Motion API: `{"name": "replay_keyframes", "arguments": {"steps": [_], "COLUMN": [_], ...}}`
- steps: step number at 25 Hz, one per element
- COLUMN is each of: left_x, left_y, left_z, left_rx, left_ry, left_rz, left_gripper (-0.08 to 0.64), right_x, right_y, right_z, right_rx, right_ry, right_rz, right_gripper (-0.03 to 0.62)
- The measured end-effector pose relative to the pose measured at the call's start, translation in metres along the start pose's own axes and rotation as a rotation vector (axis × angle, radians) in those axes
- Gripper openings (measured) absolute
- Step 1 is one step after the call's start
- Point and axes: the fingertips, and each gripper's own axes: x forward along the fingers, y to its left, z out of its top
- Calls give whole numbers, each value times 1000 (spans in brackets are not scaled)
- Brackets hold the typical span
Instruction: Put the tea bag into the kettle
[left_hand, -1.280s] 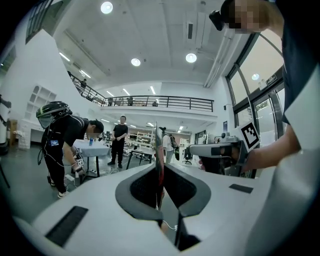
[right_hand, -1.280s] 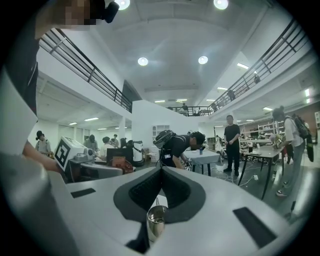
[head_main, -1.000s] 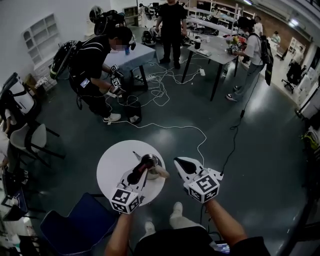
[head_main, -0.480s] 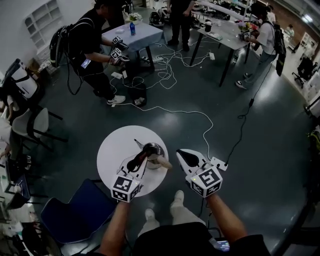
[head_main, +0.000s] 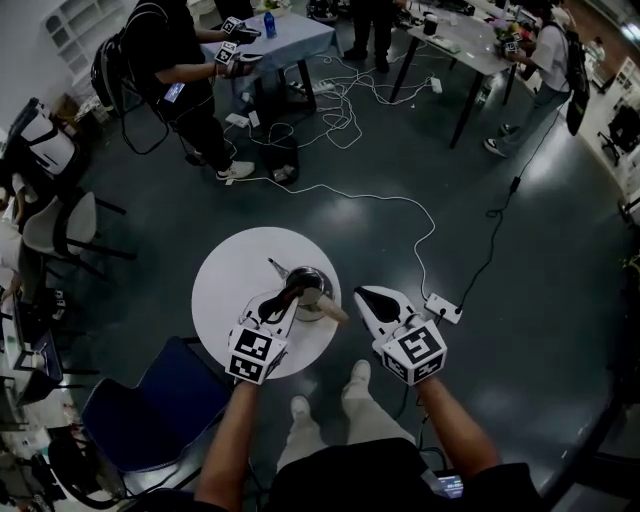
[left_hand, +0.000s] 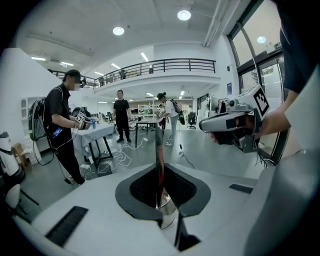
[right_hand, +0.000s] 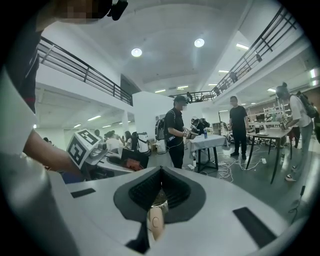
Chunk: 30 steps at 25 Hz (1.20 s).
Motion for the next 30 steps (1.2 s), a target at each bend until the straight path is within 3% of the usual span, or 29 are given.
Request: {"name": "replay_keyframes", "arguments": {"steps": [6,17,30], "left_x": [32,56,73], "left_y": [-1,11,21], "left_z": [-15,-39,-63], "left_rx": [56,311,553], "left_ry": [106,357,556], "left_rz": [-37,-107,-159], "left_gripper": [38,40,38], "right_x": [10,15,21], "right_y": [-16,-20,-24], "right_z": [-21,-33,-54], "right_rx": [-14,10,44], "right_ry": [51,61,91], "right_rz": [-35,-22,-19], "right_gripper": [18,18,18]}}
